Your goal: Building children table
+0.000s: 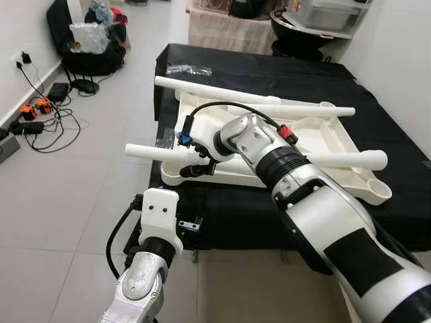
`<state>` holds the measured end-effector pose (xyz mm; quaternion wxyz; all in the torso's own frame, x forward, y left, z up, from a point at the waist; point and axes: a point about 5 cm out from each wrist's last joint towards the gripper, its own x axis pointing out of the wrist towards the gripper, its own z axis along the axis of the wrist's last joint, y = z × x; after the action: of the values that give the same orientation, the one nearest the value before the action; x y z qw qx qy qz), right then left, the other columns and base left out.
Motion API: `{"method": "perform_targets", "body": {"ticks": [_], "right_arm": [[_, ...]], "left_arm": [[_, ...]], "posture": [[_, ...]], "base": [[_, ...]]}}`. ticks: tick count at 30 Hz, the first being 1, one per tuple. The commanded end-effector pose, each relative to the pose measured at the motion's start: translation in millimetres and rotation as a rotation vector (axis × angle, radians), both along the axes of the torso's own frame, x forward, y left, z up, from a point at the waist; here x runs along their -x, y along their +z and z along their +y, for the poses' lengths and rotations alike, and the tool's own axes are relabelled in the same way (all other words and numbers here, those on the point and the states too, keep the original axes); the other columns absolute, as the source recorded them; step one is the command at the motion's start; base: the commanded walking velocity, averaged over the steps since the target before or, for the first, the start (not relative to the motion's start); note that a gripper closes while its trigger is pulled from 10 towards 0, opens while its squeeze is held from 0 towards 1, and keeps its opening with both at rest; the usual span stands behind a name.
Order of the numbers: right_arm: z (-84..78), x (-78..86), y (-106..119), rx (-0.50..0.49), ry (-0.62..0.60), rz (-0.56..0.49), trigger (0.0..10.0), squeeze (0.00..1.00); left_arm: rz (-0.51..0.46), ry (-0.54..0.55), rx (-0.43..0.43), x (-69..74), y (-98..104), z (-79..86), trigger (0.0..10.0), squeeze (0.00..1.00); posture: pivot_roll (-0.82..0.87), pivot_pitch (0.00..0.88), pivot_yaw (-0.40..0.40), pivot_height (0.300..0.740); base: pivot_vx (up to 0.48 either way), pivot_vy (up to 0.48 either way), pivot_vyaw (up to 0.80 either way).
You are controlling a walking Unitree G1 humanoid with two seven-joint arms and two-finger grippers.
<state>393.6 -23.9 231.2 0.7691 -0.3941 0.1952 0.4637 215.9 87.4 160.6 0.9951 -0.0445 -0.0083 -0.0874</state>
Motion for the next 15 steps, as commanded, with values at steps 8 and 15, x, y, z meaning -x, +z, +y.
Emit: {"method": "perform_targets", "body": {"ticks": [8,15], "right_arm": [[13.3,0.5,3,-0.032,-0.029,-0.037,10.0,0.0],[25.0,3.1,4,-0.069,-0.044,-0.041,10.0,0.0]], "left_arm": [[0.019,0.008,0.079,6.3,5,-14.3,10.0,0.0],[0.015,0.016,0.103,13.2,11,-18.0,10.0,0.0]], "posture": [[-0.08,0.114,-0.224,0.74],[-0.09,0.138,-0.242,0.74]], "base": [[0.0,0.0,0.0],[0.0,0.0,0.0]]}}
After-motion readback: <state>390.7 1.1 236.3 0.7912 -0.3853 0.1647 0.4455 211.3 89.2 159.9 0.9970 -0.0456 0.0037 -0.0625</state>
